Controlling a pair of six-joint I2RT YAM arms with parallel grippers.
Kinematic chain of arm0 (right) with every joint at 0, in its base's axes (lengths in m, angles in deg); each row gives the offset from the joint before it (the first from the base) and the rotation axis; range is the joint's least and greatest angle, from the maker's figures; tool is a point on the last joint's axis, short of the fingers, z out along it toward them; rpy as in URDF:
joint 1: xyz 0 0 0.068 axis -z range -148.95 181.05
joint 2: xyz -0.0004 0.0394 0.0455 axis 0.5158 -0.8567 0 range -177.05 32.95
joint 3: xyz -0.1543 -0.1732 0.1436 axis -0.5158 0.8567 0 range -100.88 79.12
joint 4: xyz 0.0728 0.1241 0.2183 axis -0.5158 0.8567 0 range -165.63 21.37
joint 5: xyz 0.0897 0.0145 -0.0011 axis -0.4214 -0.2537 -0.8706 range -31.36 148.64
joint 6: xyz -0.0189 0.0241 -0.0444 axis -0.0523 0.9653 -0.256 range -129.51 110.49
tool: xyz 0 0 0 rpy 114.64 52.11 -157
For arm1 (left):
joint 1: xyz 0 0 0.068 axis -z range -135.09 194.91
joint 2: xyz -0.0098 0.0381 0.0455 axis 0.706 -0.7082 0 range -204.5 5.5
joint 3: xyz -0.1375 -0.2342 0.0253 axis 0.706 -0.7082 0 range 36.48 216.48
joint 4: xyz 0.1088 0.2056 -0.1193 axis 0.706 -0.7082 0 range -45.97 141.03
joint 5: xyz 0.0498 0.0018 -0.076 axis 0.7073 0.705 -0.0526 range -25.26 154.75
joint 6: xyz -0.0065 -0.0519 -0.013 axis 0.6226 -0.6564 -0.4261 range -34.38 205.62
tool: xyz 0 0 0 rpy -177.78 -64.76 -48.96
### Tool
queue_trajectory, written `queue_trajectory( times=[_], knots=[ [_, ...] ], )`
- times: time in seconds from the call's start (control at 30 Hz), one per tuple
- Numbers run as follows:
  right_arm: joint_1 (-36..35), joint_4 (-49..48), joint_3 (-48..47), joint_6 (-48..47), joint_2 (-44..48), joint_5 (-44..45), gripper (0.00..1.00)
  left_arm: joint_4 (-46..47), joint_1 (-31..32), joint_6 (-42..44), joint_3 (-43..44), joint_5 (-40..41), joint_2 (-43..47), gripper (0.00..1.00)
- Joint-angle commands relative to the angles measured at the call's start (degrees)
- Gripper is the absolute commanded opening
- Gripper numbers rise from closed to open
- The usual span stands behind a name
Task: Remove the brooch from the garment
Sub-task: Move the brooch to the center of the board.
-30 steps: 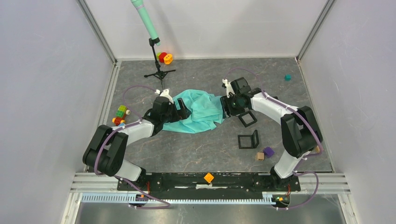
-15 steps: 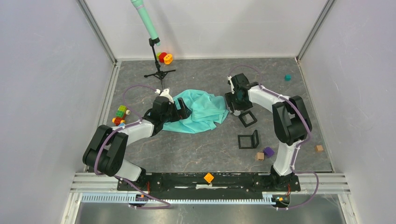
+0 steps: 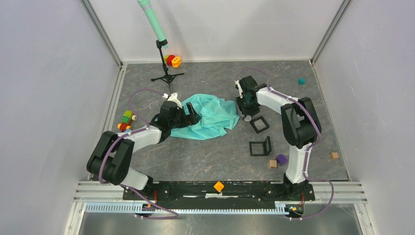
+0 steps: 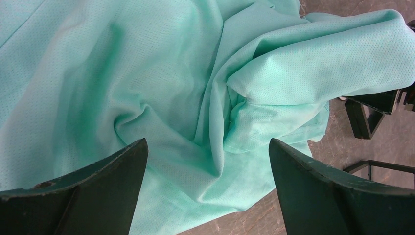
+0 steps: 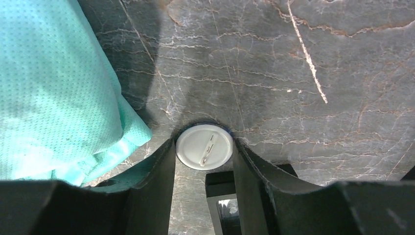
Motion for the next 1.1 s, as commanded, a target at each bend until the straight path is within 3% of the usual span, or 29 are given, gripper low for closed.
queue_trajectory(
  times=[0.0,0.3,0.53,0.67,0.8,0.93,1.07],
  knots=[
    [0.11,0.28,0.77,-0.72,-2.55,-3.16,0.46,1.41,0.27,1.44,0.57,-0.06,1.10,0.98],
    [-0.06,-9.38,7.18,3.09,6.28,-25.47,0.46,1.39,0.36,1.42,0.69,-0.31,0.66,0.99],
    [-0.93,-26.62,17.10,13.89,11.18,-36.91,0.45,1.45,0.50,1.23,1.23,-1.22,-0.72,0.99],
    [-1.30,-21.60,15.51,11.97,13.96,-27.42,0.50,1.44,0.46,1.27,1.32,-1.15,-1.05,0.99],
    [-0.86,-17.38,14.94,9.24,16.19,-24.89,0.59,1.45,0.63,1.38,1.30,-1.32,-1.02,0.99],
    [0.49,-17.74,20.48,9.16,20.05,-21.08,0.60,1.61,0.91,1.78,1.44,-2.32,-1.25,0.97],
    [2.57,-24.27,29.29,12.28,22.82,-24.34,0.58,2.76,1.68,2.96,1.39,-4.39,-1.10,0.86]
  ],
)
